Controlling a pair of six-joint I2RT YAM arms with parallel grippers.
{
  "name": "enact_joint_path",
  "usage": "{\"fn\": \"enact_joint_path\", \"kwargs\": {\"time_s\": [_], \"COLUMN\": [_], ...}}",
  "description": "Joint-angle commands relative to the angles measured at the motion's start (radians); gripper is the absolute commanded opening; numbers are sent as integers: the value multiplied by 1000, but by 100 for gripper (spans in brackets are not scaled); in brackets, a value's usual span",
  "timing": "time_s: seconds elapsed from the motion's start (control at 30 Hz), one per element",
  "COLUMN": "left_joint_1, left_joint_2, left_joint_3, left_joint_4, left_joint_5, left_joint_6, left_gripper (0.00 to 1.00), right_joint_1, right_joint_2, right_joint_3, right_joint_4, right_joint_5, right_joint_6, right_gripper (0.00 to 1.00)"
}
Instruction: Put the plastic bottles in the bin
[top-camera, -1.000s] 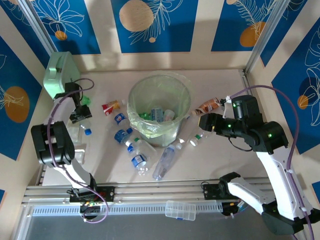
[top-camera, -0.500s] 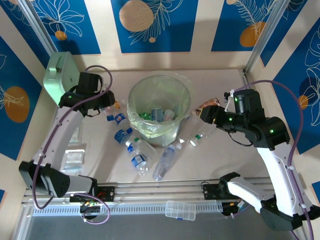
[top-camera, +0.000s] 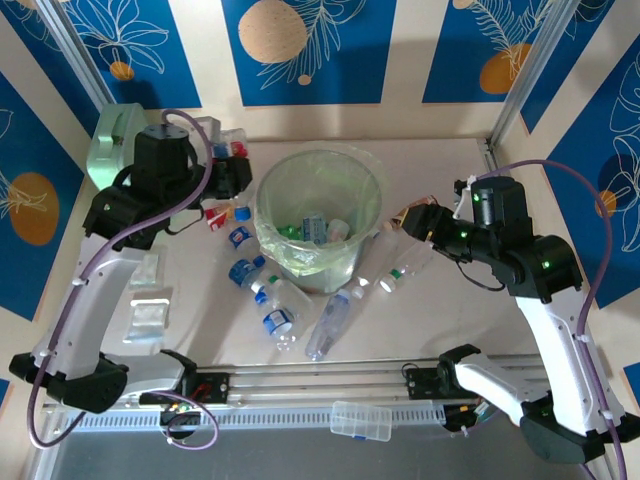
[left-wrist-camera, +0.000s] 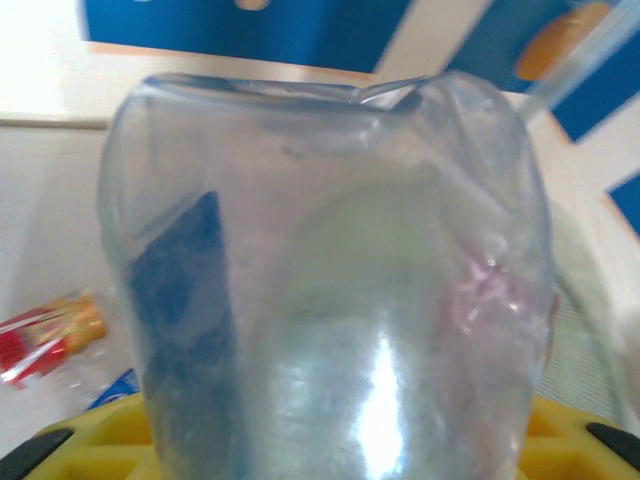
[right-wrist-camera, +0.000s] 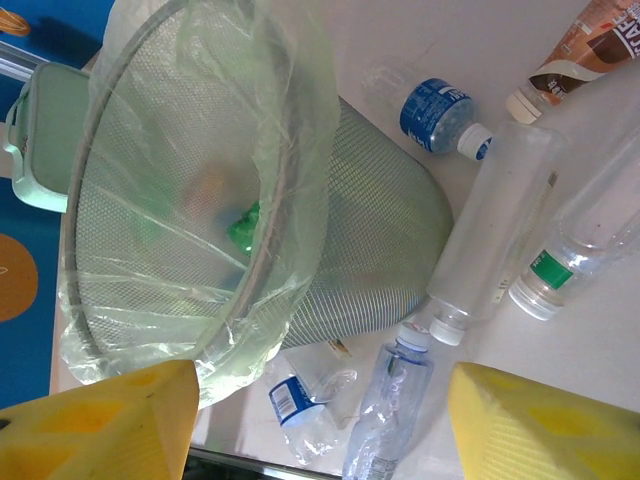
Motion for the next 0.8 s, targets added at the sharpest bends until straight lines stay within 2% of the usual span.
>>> {"fn": "enact_joint_path", "kwargs": {"time_s": [0.0, 0.27, 0.37, 0.57, 0.77], "left_joint_1": [-51, -183, -226, -244, -258], "left_joint_2": [71, 269, 356, 493, 596], "left_joint_3": [52, 197, 264, 323, 362], "left_joint_4": [30, -1, -58, -156, -168], "left_joint_5": [95, 73, 17, -43, -31], "left_joint_6": [42, 68, 85, 24, -28], "left_gripper": [47, 47, 47, 47, 47], "right_joint_1": [-5, -5, -5, -4, -6], "right_joint_2": [-34, -78, -86, -90, -91], "right_joint_3": [-2, -67, -78, -89, -96], "right_joint_4": [3, -27, -38, -53, -64], "right_joint_5": [12, 2, -5, -15, -7], "right_joint_6": [25, 46, 46, 39, 0], "right_gripper": [67, 67, 67, 67, 67]}}
